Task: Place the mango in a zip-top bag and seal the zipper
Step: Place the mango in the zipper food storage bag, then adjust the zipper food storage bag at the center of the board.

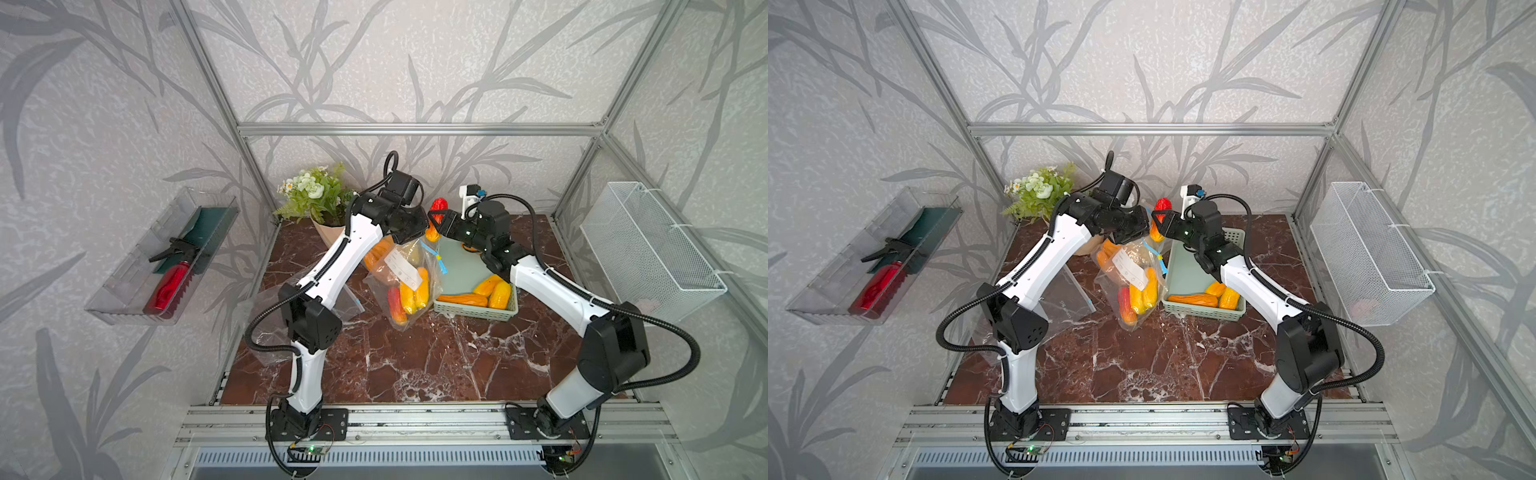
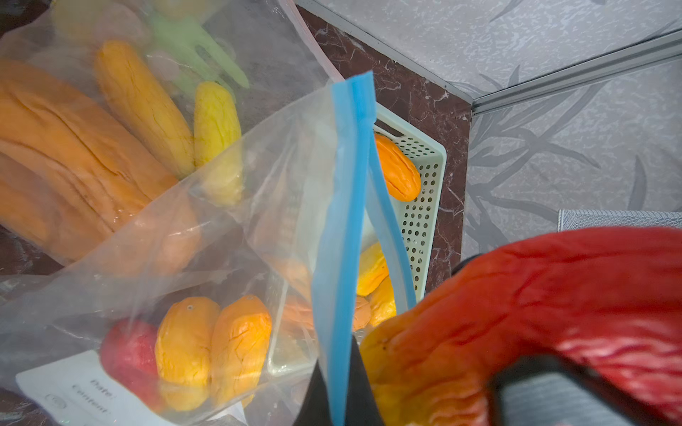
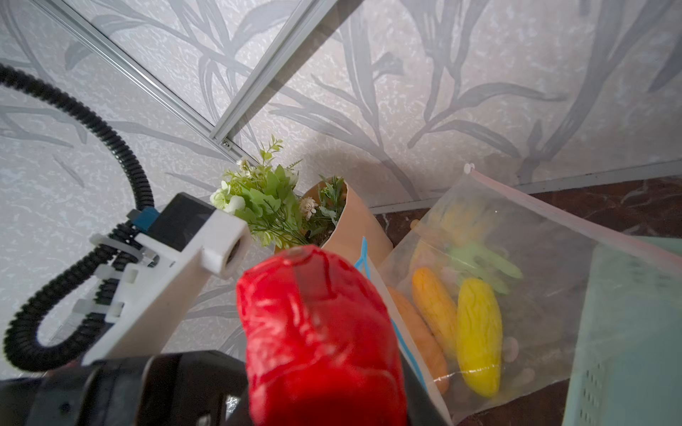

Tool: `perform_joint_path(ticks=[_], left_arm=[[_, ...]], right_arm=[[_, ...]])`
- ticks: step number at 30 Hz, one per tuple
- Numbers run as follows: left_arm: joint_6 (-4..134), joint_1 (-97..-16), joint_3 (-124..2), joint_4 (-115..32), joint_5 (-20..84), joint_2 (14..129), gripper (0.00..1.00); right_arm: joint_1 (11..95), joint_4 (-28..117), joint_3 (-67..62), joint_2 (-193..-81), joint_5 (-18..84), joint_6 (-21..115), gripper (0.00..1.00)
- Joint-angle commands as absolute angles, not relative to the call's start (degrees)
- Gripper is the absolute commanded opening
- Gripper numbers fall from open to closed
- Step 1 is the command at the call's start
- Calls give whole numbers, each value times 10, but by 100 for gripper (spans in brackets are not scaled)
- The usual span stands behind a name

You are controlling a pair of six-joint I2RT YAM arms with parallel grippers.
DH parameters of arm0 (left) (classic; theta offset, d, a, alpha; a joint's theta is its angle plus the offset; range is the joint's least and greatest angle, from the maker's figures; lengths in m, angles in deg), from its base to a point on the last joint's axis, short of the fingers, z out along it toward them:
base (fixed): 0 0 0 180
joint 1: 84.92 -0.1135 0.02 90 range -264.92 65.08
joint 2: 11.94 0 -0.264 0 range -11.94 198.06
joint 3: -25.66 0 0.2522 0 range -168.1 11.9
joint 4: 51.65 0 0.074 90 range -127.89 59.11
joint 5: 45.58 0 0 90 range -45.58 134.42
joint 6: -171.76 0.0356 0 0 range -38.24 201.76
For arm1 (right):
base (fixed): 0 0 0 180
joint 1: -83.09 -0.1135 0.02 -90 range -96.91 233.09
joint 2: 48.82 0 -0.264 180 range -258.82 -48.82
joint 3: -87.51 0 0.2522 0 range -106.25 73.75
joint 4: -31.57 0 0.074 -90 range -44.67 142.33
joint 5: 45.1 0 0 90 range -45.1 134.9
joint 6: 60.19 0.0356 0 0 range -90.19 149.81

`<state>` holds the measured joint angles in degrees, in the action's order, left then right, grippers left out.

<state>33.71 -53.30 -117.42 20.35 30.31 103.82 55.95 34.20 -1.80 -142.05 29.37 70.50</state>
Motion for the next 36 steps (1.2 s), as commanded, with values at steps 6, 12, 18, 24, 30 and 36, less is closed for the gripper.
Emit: perform_joint_path(ticks=[6, 12, 18, 24, 30, 36], left_arm=[[329, -528, -1199, 184, 309, 1043, 0], [326, -528, -1196, 177, 311, 1044, 0], [325, -528, -1192, 172, 308, 1046, 0], [320, -528, -1191, 169, 320, 1040, 0], [304, -532, -1178, 161, 350, 1024, 0], [304, -534, -1175, 164, 348, 1029, 0]], right_arm=[[546, 515, -22, -1389, 322, 590, 47], [535, 564, -52, -1373, 334, 559, 62], [530, 617, -118, -1363, 361, 542, 75], [530, 648, -126, -1345, 377, 527, 78], [543, 658, -93, -1332, 262, 455, 73], [551, 699, -46, -1311, 160, 394, 63]])
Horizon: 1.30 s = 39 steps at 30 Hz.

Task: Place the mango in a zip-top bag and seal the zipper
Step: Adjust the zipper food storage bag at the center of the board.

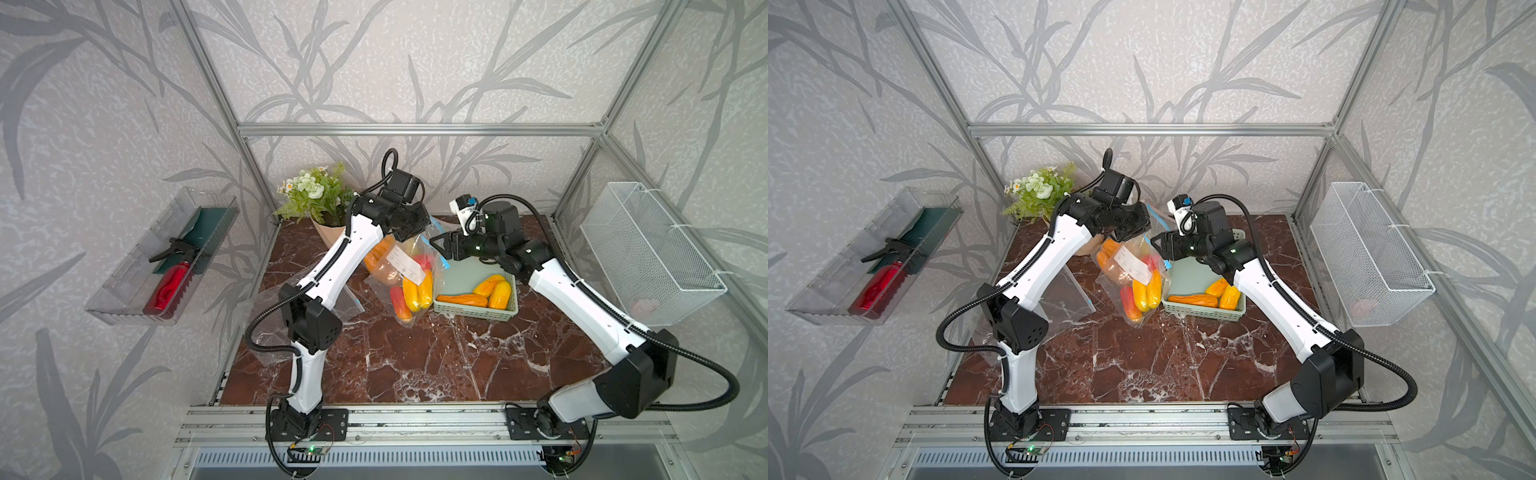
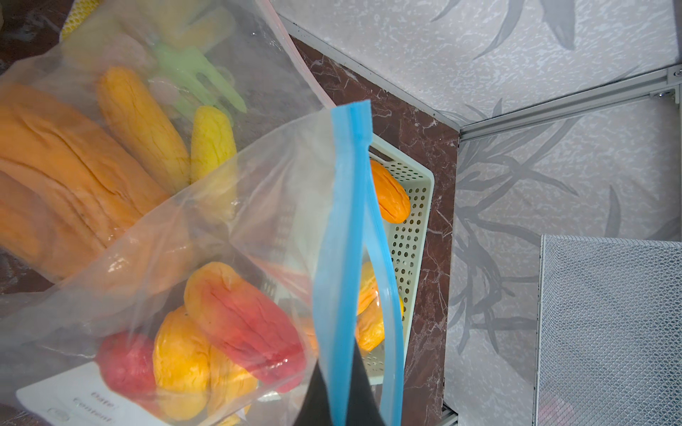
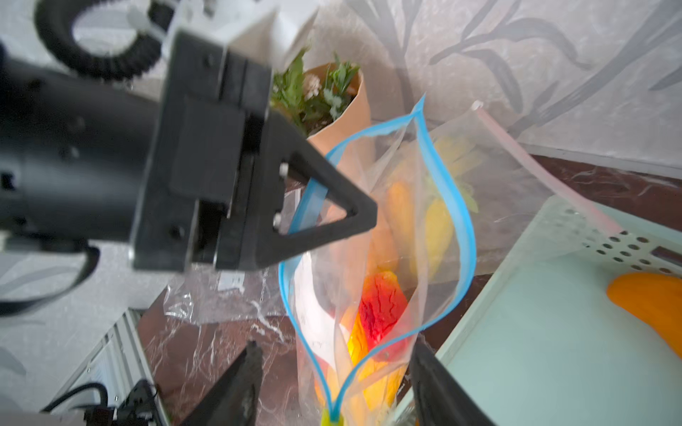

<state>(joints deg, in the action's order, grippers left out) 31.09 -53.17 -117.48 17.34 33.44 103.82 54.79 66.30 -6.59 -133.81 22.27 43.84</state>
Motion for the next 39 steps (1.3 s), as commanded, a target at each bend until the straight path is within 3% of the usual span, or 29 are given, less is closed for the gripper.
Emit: perform_joint_path(ticks=[1, 5, 10, 12, 15, 18, 20, 22, 30, 38, 39], left_arm=[[305, -535, -1173, 162, 348, 1029, 0], [305, -536, -1173, 157, 345, 1028, 0], [305, -536, -1169, 157, 338, 1028, 0], [304, -536, -1166, 157, 339, 1026, 0], [304, -536, -1162, 159, 343, 1020, 0], [302, -536, -1151, 156, 349, 1010, 0], [300, -536, -1146, 155, 351, 1006, 0], [296, -536, -1145, 155, 353, 1003, 0], [275, -537, -1146, 170, 405, 974, 0], [122, -540, -1145, 279, 531, 907, 0], [96, -544, -1145, 295, 534, 900, 5]], right_arm=[[553, 712, -38, -1308, 164, 392, 63], [559, 704, 7, -1288, 171, 402, 55], [560, 676, 8, -1295, 165, 419, 13], [561, 671, -4, -1301, 170, 418, 4], [559, 676, -30, -1310, 166, 405, 2], [556, 687, -57, -1322, 147, 394, 14], [554, 698, -71, -1332, 142, 389, 11], [552, 704, -79, -1338, 141, 386, 0], [548, 737, -102, -1334, 157, 343, 0], [496, 804, -210, -1374, 204, 224, 0], [488, 807, -222, -1379, 214, 211, 0]])
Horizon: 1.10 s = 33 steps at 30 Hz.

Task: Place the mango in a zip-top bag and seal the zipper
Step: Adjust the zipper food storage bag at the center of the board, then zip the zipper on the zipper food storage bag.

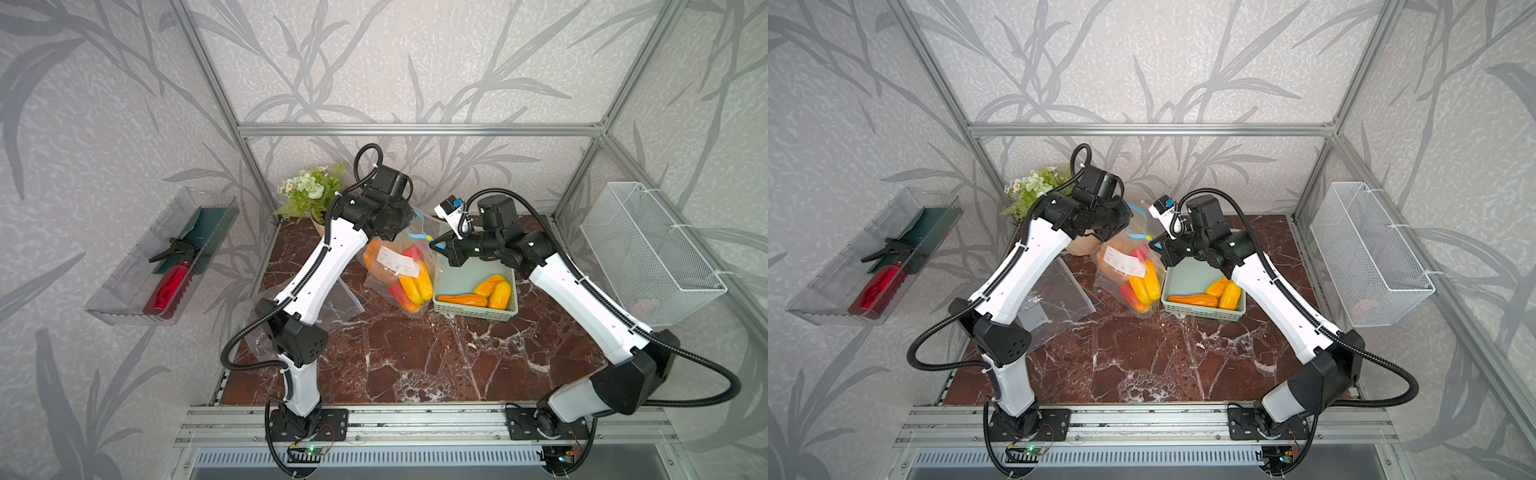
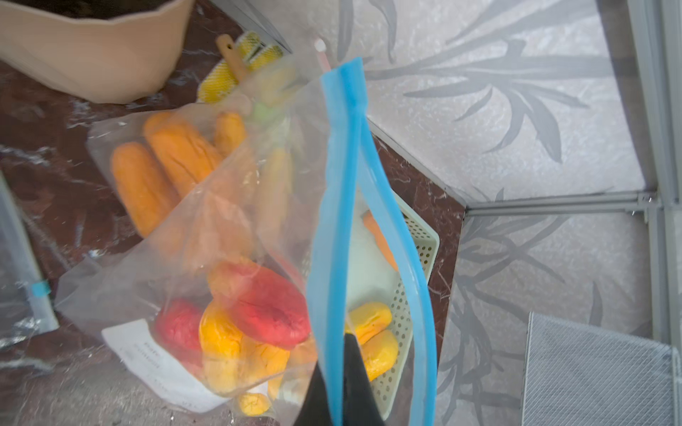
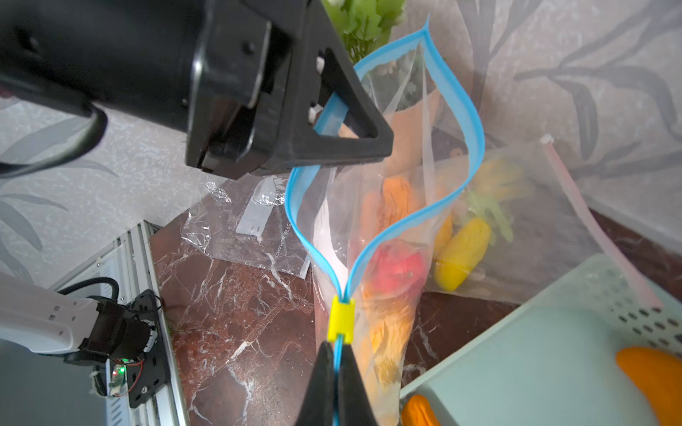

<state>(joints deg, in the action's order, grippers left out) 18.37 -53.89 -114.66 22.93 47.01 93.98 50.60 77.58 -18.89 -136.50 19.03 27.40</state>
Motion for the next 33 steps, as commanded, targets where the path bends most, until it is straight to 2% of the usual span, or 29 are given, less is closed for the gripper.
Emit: perform_joint_path(ticks=[1, 2, 7, 9, 13, 15, 20, 24, 29, 33], left_arm=[[76, -548, -1146, 309, 534, 896, 16], [55, -551, -1150, 324, 535, 892, 23], [-62, -571, -1173, 379, 507, 863, 46], [-111, -581, -1196, 415, 462, 867, 49], [-179, -587, -1176, 443, 310, 874, 51], [-205, -580, -1145, 426, 277, 867, 51], [-248, -576, -1093, 351, 280, 846, 52], [-228, -574, -1105, 407, 262, 855, 52], [-240, -574, -1043, 385, 267, 827, 48], [-229, -573, -1057, 392, 266, 846, 44]], right_arm=[[480, 806, -231, -1383, 227, 201, 0], [473, 803, -235, -1387, 241, 194, 0], [429, 753, -217, -1395, 331, 152, 0], [416, 714, -194, -1391, 360, 142, 0], [382, 635, -142, -1378, 397, 107, 0], [367, 589, -107, -1364, 401, 86, 0], [350, 532, -54, -1346, 401, 72, 0], [345, 510, -37, -1342, 413, 70, 0], [341, 504, -33, -1339, 416, 67, 0], [336, 509, -32, -1337, 413, 63, 0]])
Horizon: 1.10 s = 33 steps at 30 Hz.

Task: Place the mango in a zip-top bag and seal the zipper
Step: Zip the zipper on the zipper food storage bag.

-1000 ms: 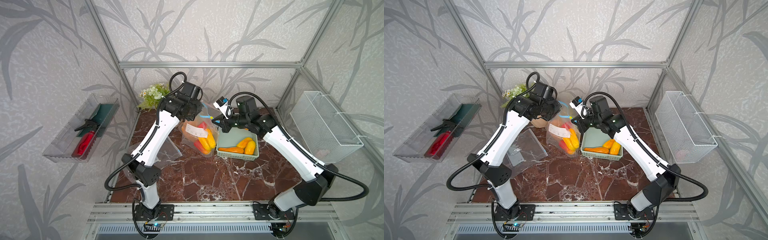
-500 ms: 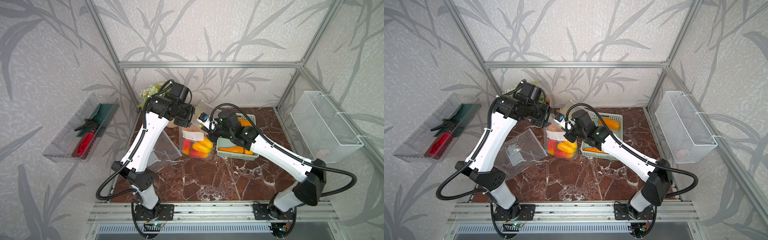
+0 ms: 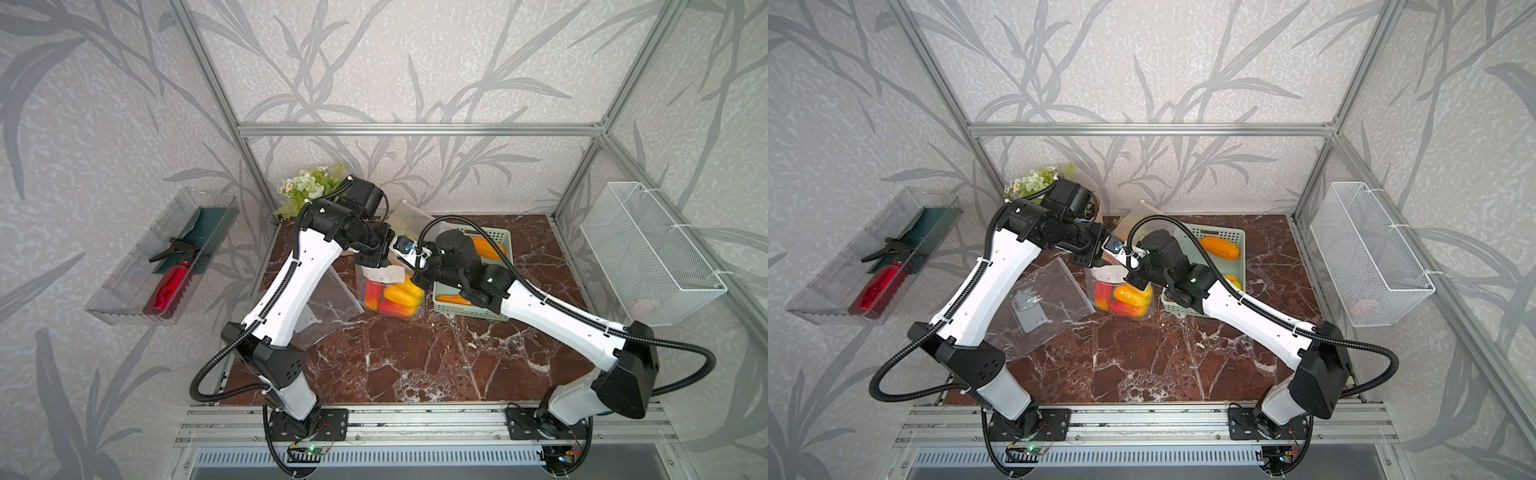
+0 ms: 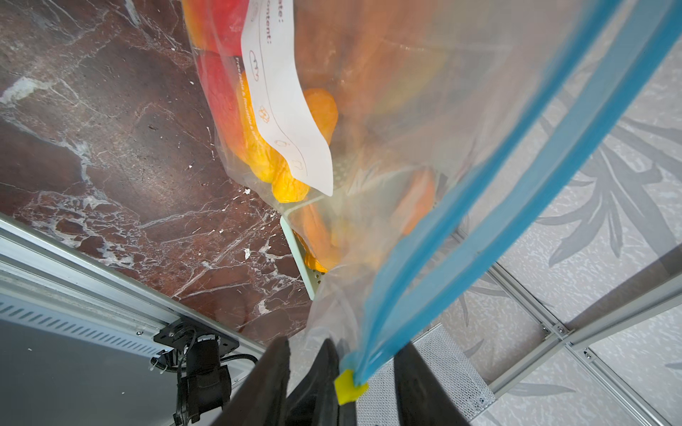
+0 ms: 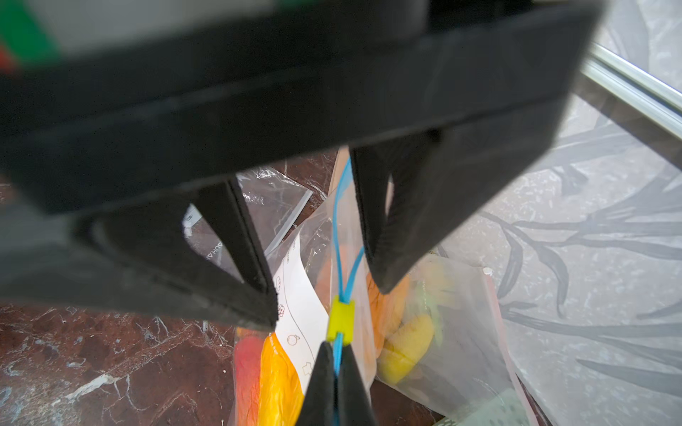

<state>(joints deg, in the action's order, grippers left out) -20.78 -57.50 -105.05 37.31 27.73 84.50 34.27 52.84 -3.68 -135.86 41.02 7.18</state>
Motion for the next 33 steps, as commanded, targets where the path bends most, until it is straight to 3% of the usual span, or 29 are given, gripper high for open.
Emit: perform_joint_path(ticks=[1, 5, 10, 16, 20, 33], left_arm=[[-232, -572, -1055, 388, 263, 849, 43], [-228, -569, -1075, 372, 268, 865, 40], [-212, -568, -1091, 395, 267, 873, 22], [-211, -568, -1073, 385, 260, 871, 13], [-207, -569, -1080, 384, 274, 872, 0], [-94, -663, -1115, 439, 397, 903, 0]], right_arm=[[335, 511, -33, -1338, 409, 62, 0], [332, 529, -40, -1345, 409, 59, 0], [331, 531, -41, -1346, 418, 57, 0], [331, 535, -47, -1345, 419, 52, 0], [331, 528, -39, -1338, 435, 51, 0], [394, 515, 35, -1269, 423, 78, 0]])
